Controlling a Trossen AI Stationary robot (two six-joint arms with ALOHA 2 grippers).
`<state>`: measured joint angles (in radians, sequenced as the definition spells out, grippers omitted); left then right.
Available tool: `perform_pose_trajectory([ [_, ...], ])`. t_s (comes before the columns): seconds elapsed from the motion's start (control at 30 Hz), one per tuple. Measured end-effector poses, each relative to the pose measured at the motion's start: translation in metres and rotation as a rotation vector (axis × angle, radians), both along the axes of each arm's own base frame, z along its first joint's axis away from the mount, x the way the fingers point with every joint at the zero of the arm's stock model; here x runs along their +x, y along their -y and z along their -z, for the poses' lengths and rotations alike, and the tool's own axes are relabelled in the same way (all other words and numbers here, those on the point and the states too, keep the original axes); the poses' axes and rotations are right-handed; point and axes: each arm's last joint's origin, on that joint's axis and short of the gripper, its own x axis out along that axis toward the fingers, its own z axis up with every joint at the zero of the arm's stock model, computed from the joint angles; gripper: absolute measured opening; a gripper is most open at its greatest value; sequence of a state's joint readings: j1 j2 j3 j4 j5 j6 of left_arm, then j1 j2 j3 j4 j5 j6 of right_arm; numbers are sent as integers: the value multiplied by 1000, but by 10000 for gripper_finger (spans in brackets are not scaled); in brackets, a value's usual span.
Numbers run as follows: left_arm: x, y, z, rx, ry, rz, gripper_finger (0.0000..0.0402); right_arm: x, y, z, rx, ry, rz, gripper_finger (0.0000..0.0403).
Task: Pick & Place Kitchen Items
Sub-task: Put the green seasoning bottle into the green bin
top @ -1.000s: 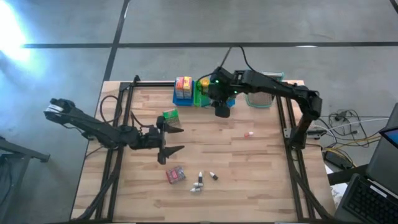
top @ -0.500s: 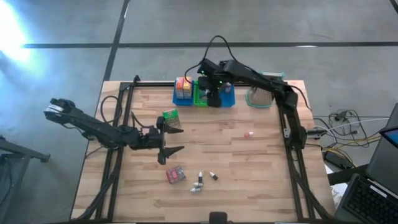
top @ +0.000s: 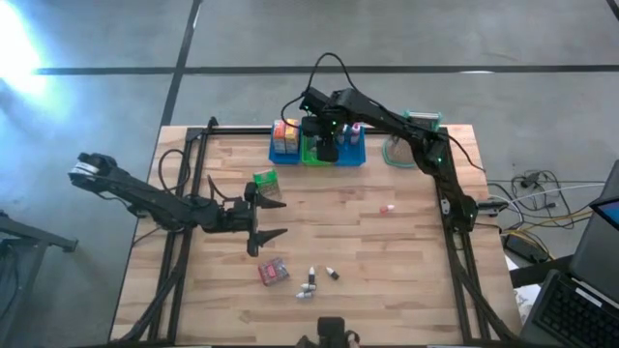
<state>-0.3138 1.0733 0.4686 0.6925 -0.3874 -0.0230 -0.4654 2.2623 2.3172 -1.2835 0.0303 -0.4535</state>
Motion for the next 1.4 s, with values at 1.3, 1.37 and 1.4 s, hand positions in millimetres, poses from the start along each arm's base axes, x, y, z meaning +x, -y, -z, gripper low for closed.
perform_pose_trajectory([
  [1.3,0,0,0,-1,2,0,326,3,13,45,8,-1,21,195],
  [1.37,0,0,0,-1,2,0,326,2,14,50,12,-10,24,196],
  [1.4,0,0,0,-1,2,0,326,1,14,52,16,-19,25,197],
])
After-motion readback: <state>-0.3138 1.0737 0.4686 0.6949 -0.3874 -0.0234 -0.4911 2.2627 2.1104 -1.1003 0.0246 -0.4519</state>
